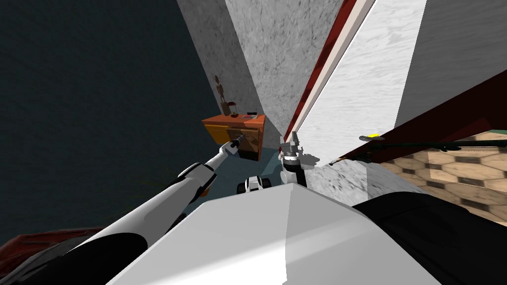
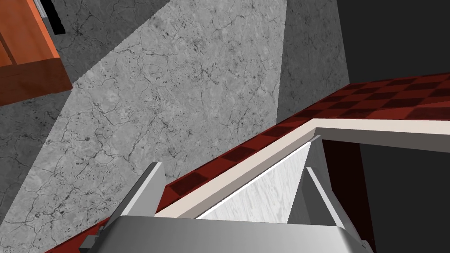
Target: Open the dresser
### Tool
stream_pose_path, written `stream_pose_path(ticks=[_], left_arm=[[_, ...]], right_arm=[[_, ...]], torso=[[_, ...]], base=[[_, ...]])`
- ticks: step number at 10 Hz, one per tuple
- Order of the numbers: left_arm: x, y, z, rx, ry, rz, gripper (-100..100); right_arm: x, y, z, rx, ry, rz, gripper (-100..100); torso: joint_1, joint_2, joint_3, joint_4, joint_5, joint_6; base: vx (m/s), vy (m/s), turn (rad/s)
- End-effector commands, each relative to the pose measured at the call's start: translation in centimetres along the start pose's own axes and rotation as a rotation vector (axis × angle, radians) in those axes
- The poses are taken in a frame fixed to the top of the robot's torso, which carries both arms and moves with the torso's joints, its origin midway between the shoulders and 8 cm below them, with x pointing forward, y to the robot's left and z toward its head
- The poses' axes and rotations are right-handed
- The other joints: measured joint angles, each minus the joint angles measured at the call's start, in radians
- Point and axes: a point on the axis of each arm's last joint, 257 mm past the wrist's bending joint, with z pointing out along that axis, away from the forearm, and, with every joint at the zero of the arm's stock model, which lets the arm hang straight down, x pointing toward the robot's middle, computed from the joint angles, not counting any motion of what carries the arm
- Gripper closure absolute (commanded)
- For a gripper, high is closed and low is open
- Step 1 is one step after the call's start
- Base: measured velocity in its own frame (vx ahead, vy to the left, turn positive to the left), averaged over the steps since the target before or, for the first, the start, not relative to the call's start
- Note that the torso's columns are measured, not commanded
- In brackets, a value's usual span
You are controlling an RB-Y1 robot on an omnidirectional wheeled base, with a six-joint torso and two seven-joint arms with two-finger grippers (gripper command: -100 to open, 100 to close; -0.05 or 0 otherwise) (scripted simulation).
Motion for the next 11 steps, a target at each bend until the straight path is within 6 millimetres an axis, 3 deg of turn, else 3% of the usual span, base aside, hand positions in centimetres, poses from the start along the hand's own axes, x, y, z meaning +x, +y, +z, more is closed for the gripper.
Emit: stream_pose_path(ticks=[1, 3, 4, 9, 10, 11], left_arm=[[0.2, 0.3, 0.0, -0.008, 0.002, -0.004, -100], [0.2, 0.5, 0.0, -0.011, 0.001, -0.003, -100], [0.1, 0.5, 0.0, -0.011, 0.001, -0.003, 100], [0.3, -0.7, 0.1, 0.003, 0.01, 0.002, 100], [0.5, -0.4, 0.0, -0.001, 0.011, -0.024, 100], [-0.3, 2.0, -1.0, -0.042, -0.012, -0.046, 100]], right_arm=[[0.0, 0.0, 0.0, 0.0, 0.0, 0.0, 0], [0.0, 0.0, 0.0, 0.0, 0.0, 0.0, 0], [0.0, 0.0, 0.0, 0.0, 0.0, 0.0, 0], [0.0, 0.0, 0.0, 0.0, 0.0, 0.0, 0], [0.0, 0.0, 0.0, 0.0, 0.0, 0.0, 0], [0.0, 0.0, 0.0, 0.0, 0.0, 0.0, 0]], torso=[[0.001, 0.001, 0.001, 0.001, 0.0, 0.0], [0.001, 0.003, 0.002, 0.001, 0.001, 0.0], [0.002, 0.004, 0.002, 0.001, 0.001, 0.0], [-0.006, 0.007, 0.005, 0.005, -0.006, 0.0], [-0.006, 0.007, 0.005, 0.005, -0.006, 0.001], [-0.007, 0.001, 0.002, 0.006, -0.005, 0.001]], base=[[0.087, -0.021, -0.008], [0.093, -0.021, -0.021], [0.011, -0.003, 0.002], [-0.163, 0.059, 0.034], [-0.1, 0.036, 0.009], [0.009, 0.013, -0.312]])
